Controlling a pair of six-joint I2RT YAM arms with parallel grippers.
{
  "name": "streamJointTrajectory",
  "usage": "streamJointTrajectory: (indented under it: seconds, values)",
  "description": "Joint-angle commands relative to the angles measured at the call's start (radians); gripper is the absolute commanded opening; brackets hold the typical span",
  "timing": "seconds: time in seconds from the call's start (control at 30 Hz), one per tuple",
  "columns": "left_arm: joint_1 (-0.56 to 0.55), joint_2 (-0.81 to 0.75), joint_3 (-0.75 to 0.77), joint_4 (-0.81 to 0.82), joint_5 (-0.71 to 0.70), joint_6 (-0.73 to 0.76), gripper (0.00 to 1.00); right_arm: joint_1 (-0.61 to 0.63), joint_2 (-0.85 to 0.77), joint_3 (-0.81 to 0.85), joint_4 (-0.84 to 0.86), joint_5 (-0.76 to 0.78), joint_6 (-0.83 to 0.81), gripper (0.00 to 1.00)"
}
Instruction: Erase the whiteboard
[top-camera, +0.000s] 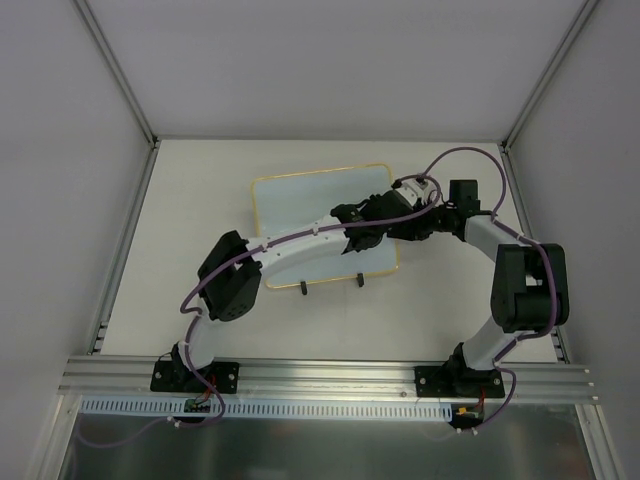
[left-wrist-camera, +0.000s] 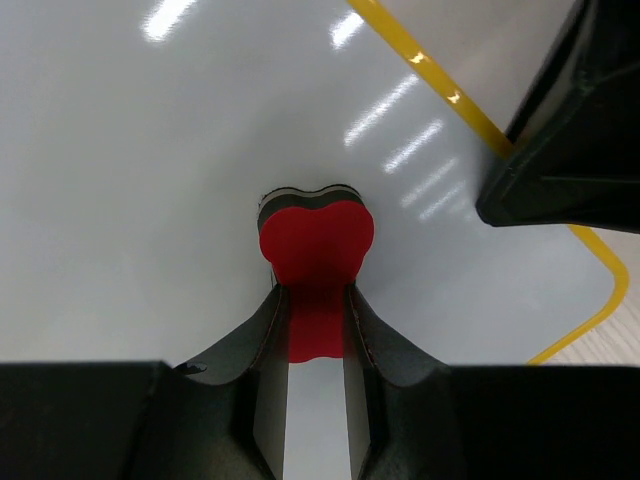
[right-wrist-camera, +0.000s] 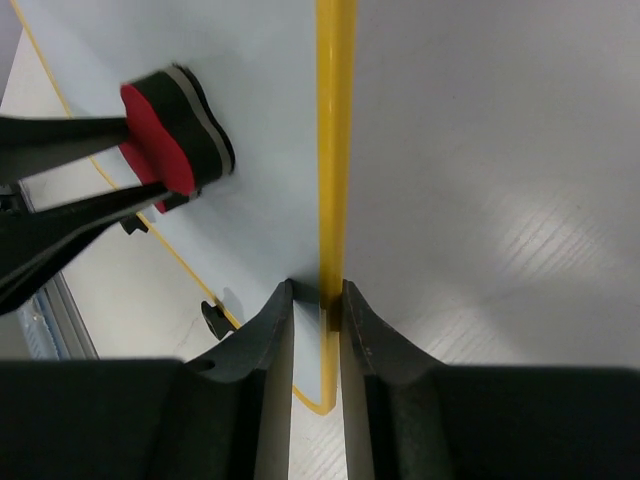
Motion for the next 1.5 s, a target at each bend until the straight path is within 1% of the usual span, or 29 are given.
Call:
streamJointTrajectory:
  seconds: [0.0, 0.17, 0.23, 0.43, 0.7, 1.0, 1.2, 1.27, 1.33, 1.4, 1.47]
  values:
    - [-0.043, 0.034, -0.004, -0.004, 0.028, 0.029, 0.00, 0.022, -0.053, -0.005, 0.013, 0.028, -0.024, 0.04]
    - [-0.047, 0.040, -0.017, -0.009, 0.038, 0.042, 0.00, 0.024, -0.064, -0.011, 0.013, 0.043, -0.027, 0.04]
    - [-0.046, 0.043, -0.011, -0.010, 0.000, 0.068, 0.00, 0.025, -0.067, -0.014, 0.012, 0.049, -0.027, 0.04]
    - [0.006, 0.014, 0.030, -0.013, -0.041, 0.105, 0.00, 0.028, -0.079, -0.022, 0.012, 0.066, -0.027, 0.03]
    - [0.066, 0.034, 0.085, -0.013, -0.071, 0.161, 0.00, 0.030, -0.087, -0.028, 0.013, 0.081, -0.024, 0.03]
    - [0.083, 0.042, 0.108, -0.013, -0.078, 0.182, 0.00, 0.028, -0.093, -0.031, 0.013, 0.092, -0.024, 0.03]
    - [0.059, 0.005, 0.067, -0.015, -0.043, 0.147, 0.00, 0.028, -0.090, -0.029, 0.013, 0.094, -0.024, 0.03]
    - [0.055, -0.024, 0.030, -0.015, -0.022, 0.099, 0.00, 0.028, -0.093, -0.029, 0.013, 0.097, -0.024, 0.04]
    - [0.055, -0.059, 0.004, -0.013, -0.008, 0.052, 0.00, 0.030, -0.096, -0.028, 0.013, 0.103, -0.024, 0.07]
    - [0.055, -0.087, -0.034, -0.013, 0.027, 0.018, 0.00, 0.030, -0.101, -0.028, 0.012, 0.107, -0.024, 0.09]
    - [0.054, -0.130, -0.071, -0.015, 0.064, -0.016, 0.00, 0.028, -0.102, -0.026, 0.013, 0.109, -0.024, 0.13]
